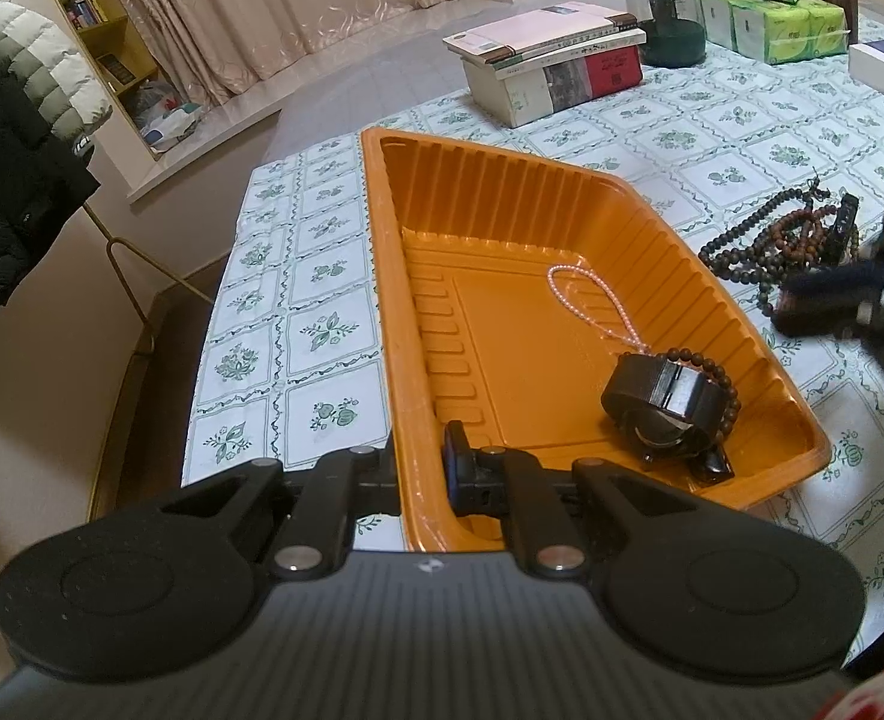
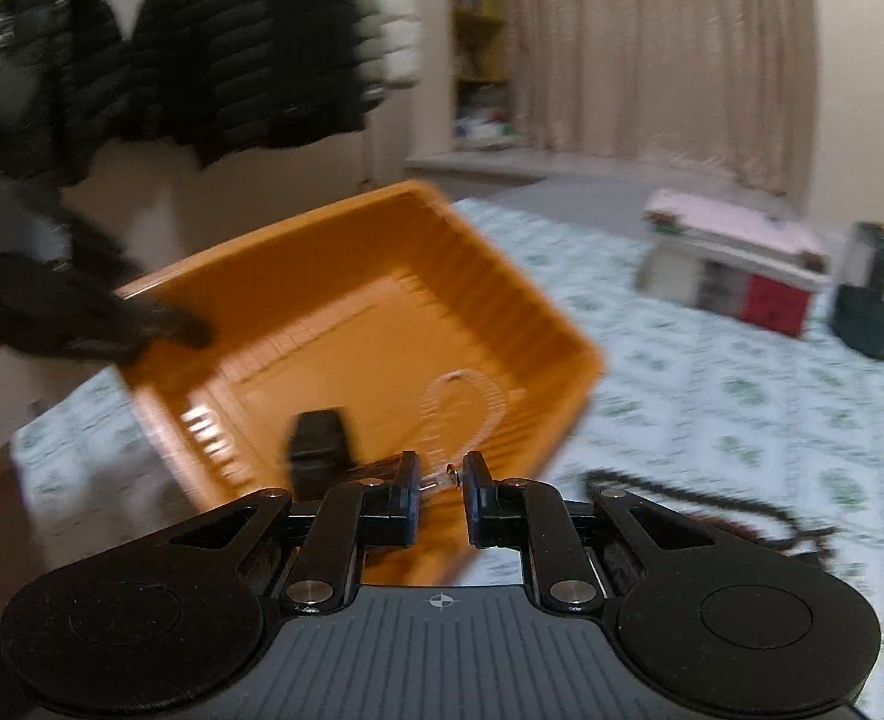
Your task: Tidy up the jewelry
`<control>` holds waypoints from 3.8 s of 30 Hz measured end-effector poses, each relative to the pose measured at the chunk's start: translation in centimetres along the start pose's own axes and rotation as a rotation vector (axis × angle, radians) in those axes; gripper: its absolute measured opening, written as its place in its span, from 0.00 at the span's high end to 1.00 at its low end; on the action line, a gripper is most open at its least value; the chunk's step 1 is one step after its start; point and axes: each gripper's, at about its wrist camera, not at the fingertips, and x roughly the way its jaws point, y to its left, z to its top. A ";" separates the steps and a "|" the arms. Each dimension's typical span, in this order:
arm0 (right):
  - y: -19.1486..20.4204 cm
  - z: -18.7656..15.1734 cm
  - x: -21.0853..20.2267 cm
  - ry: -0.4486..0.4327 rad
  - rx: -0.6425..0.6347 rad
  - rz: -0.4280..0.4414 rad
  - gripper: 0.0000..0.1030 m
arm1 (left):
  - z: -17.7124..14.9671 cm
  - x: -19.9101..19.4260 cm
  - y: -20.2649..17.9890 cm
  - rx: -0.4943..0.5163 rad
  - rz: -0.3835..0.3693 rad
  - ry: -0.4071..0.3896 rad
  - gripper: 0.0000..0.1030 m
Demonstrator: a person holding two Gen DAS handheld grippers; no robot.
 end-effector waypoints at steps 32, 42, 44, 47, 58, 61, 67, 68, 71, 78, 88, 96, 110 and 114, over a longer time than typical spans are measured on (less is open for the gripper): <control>-9.3 -6.5 -5.6 0.053 0.279 -0.313 0.19 | 0.0 -0.3 0.0 0.004 0.004 -0.004 0.90; -12.1 -5.6 -4.9 0.042 0.195 -0.352 0.19 | 0.0 -0.1 0.0 0.002 0.006 0.002 0.90; -12.4 -5.3 -4.6 0.039 0.180 -0.349 0.19 | 0.0 -0.1 0.1 0.002 0.007 0.003 0.90; -13.0 -4.8 -3.9 0.045 0.165 -0.338 0.19 | 0.0 -0.1 0.1 0.003 0.006 0.002 0.90; -14.5 -4.5 -0.5 0.100 0.124 -0.314 0.19 | 0.0 0.1 0.2 0.004 0.011 0.006 0.90; -15.0 -4.6 0.0 0.107 0.147 -0.294 0.21 | 0.0 0.1 0.1 0.004 0.011 0.005 0.90; -14.4 -4.6 -1.0 0.089 0.134 -0.311 0.45 | 0.0 0.2 0.1 0.006 0.013 0.004 0.90; -14.1 -4.5 -1.2 0.086 0.125 -0.311 0.48 | 0.0 0.2 0.1 0.007 0.014 0.003 0.90; -13.1 -4.4 -1.8 0.073 0.093 -0.330 0.54 | 0.0 0.2 -0.1 0.007 0.006 0.002 0.92; -11.6 -3.8 -3.4 0.035 0.062 -0.358 0.56 | -0.2 0.3 -0.4 0.011 0.003 0.004 0.94; -9.8 -1.7 -4.8 -0.018 0.029 -0.330 0.56 | -0.2 0.2 -0.3 0.011 -0.005 0.001 0.95; -8.0 0.0 -4.6 -0.042 0.005 -0.278 0.56 | -0.1 0.2 -0.2 0.023 -0.015 0.003 0.94; -5.2 2.4 -2.8 -0.055 -0.030 -0.172 0.56 | 0.0 0.2 -0.1 0.043 -0.022 0.001 0.94; -4.1 3.1 -1.9 -0.052 -0.048 -0.134 0.56 | 0.0 0.3 -0.1 0.045 -0.024 -0.001 0.94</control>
